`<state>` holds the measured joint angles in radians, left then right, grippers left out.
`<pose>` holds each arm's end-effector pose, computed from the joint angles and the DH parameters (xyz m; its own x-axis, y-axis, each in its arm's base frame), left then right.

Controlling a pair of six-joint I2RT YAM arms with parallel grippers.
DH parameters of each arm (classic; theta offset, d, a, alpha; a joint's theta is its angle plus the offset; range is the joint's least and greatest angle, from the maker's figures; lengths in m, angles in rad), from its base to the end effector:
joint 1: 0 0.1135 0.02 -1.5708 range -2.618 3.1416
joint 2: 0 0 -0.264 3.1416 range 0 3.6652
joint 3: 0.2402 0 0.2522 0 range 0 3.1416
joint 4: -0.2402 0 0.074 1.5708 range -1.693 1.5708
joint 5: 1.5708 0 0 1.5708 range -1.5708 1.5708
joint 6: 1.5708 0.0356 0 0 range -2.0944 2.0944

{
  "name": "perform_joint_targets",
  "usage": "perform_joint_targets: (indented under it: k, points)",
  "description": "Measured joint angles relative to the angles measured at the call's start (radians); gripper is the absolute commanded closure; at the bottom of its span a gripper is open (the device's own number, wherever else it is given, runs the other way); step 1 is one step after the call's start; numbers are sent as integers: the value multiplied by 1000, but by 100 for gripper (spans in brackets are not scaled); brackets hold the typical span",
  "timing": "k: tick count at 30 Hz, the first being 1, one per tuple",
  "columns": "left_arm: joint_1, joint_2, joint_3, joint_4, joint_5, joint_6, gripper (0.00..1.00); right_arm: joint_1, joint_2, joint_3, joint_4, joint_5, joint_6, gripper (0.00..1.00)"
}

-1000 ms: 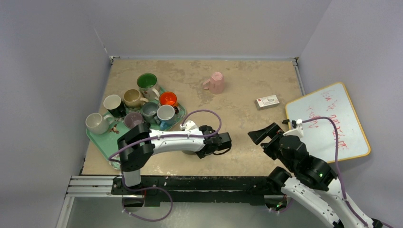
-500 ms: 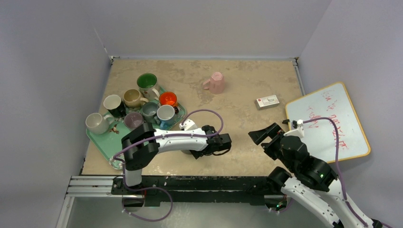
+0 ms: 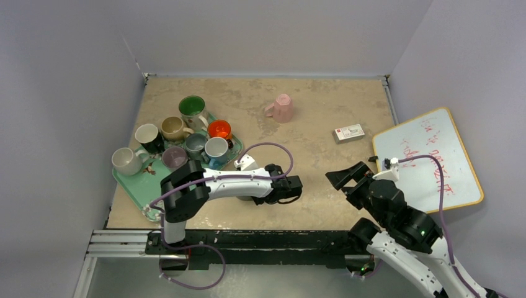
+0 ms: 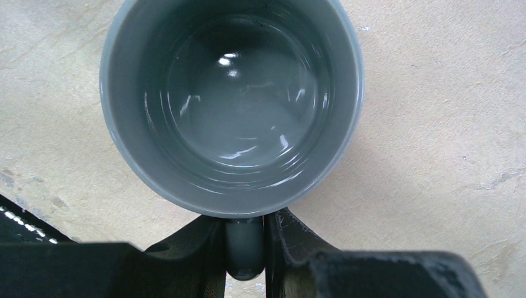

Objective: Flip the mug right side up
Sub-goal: Place the cup on the tray.

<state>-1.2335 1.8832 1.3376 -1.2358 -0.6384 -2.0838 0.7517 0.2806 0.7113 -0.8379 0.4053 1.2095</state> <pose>0.1260 -0.2952 0.1886 -0.5374 -0.5820 -0.6103 -0.6741 0.7313 -0.1039 0.0548 0.0320 0.3011 -0.4419 0.7637 -0.4707 0.1423 0.5777 0.8038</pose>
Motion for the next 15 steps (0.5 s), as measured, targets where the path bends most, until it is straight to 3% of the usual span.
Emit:
perform_joint_targets:
  k: [8,15]
  points:
    - [-48,53,190,-196,-97,0,100,0,5,0,6,-8,-14,1]
    - [-56,52,232,-258,-216,0,100,0,29,0,5,-11,-18,1]
